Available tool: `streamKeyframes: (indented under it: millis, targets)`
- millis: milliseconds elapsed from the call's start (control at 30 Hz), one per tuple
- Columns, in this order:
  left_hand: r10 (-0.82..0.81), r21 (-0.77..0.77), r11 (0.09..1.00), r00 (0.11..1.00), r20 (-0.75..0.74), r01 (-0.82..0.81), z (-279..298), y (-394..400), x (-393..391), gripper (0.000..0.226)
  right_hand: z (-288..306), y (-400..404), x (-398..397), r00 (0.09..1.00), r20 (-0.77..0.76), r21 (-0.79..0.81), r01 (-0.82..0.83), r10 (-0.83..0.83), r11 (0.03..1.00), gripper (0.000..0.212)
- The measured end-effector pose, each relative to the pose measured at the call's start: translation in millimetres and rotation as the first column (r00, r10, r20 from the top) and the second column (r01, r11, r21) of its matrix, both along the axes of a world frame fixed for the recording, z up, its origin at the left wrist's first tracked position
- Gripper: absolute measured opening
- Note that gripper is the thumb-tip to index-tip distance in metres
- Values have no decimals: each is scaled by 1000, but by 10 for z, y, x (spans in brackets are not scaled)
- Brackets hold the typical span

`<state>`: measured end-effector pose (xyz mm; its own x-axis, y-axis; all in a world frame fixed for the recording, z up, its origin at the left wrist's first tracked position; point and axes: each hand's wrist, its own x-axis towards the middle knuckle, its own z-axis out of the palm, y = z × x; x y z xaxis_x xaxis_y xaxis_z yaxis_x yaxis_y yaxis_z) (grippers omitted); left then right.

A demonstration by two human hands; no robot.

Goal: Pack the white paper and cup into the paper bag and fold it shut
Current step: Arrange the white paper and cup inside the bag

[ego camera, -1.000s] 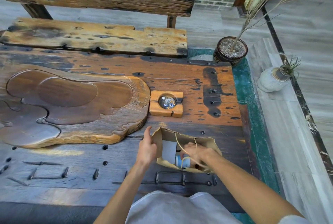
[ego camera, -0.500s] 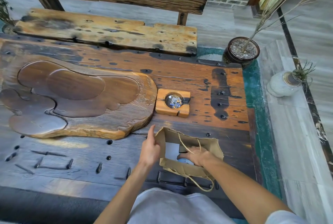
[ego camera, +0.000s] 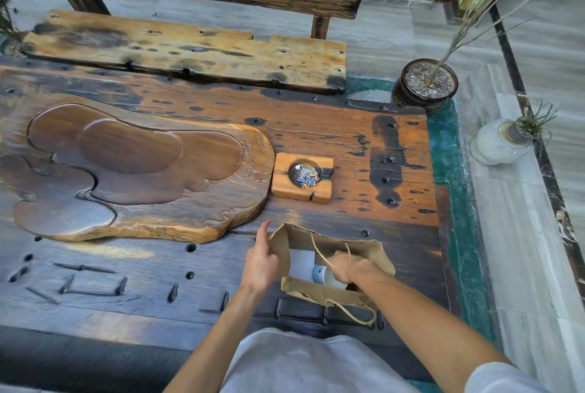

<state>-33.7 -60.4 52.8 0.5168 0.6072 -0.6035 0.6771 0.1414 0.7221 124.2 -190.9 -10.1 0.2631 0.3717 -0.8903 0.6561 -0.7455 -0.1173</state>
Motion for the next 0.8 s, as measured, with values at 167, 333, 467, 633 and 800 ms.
streamKeyframes:
  millis: [167,333,467,633,800]
  targets:
    - [-27,9,1000,1000,-11,27,-35,-4,2,75,-151,-36,117,999,-32,-6,38,-38,999,44]
    - [-55,42,998,998,-28,57,-38,-56,1,73,-337,-58,220,966,-160,-49,198,-203,979,37]
    - [-75,49,996,997,-35,77,-71,-69,-7,72,-473,-75,236,908,-152,-61,385,-390,921,15]
    - [-74,47,996,997,-24,75,-34,-49,-20,74,-523,-119,236,910,-121,-71,390,-396,918,33]
    - [-80,53,995,997,-11,81,0,-40,-27,73,-385,-101,170,887,-130,-128,429,-444,894,38]
